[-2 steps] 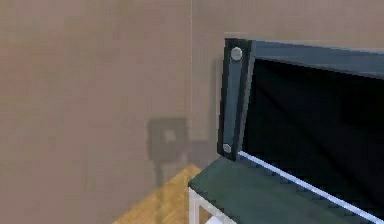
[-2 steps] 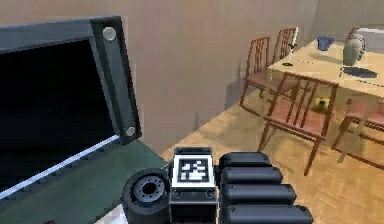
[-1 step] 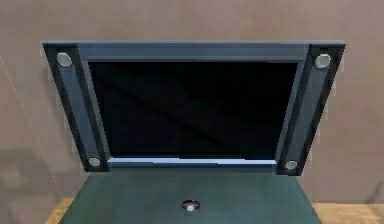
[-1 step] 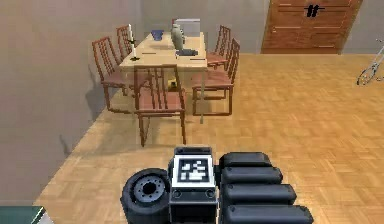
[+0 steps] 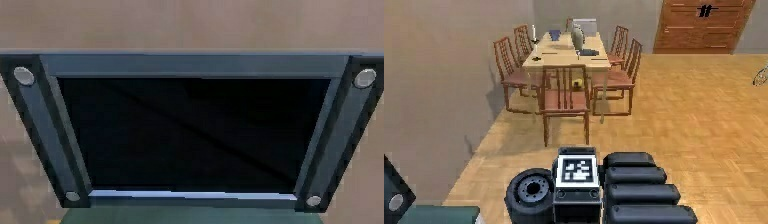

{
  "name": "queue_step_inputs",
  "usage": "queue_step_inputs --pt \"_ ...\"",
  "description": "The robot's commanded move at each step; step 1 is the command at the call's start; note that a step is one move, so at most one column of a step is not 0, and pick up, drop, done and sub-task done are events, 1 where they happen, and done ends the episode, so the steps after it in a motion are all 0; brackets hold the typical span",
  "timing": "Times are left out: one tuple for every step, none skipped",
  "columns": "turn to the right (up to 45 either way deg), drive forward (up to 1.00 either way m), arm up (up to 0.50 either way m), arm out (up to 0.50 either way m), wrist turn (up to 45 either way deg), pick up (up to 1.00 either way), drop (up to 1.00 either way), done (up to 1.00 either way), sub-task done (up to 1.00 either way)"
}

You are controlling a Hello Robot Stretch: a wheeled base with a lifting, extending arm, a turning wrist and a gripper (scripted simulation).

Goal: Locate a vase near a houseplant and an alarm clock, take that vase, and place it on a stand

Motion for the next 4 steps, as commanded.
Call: queue_step_inputs --pt "-45.0 0.0 0.0 0.0 0.0 0.0 0.0 0.0 0.0" --pt "-27.0 0.0 0.0 0.0 0.0 0.0 0.0 0.0 0.0" --pt "0.0 0.0 0.0 0.34 0.0 0.0 0.0 0.0 0.0" --pt "0.0 0.0 0.0 0.0 45.0 0.0 0.0 0.0 0.0"
